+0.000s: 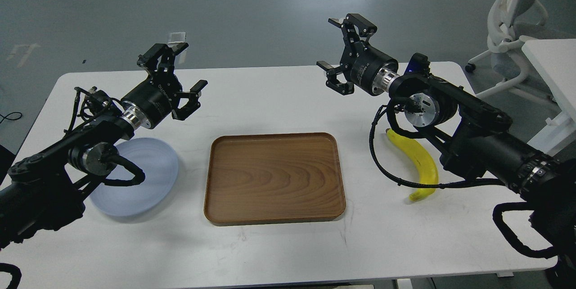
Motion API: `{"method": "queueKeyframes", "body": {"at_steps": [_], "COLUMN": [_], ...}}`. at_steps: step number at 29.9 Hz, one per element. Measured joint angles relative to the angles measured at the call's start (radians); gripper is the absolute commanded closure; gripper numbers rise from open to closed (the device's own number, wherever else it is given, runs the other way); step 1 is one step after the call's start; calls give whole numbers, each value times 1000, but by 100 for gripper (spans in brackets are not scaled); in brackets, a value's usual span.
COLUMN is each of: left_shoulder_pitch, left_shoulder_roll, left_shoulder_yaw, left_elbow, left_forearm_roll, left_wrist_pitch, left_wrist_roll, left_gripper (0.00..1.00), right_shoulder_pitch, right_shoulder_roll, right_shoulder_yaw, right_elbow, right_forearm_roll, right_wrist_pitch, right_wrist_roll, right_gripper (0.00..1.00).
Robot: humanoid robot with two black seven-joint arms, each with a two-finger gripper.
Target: Place banana on plate with both arms
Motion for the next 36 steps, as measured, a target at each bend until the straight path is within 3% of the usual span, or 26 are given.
{"method": "queueKeyframes", "body": {"at_steps": [36], "left_shoulder_pitch": [-8], "left_shoulder_roll": [6], "left_shoulder_yaw": [4], "left_elbow": [-1], "left_forearm_roll": [12], "left_wrist_pitch": [5], "left_wrist_roll": [-9], "left_gripper": [2], "right_shoulder_pitch": [10], "right_shoulder_roll": [20], "right_shoulder_yaw": [2], "right_elbow": [-11], "right_forearm_roll": [0], "right_wrist_pitch": [-9], "right_wrist_roll": [0], "right_gripper": [1]}}
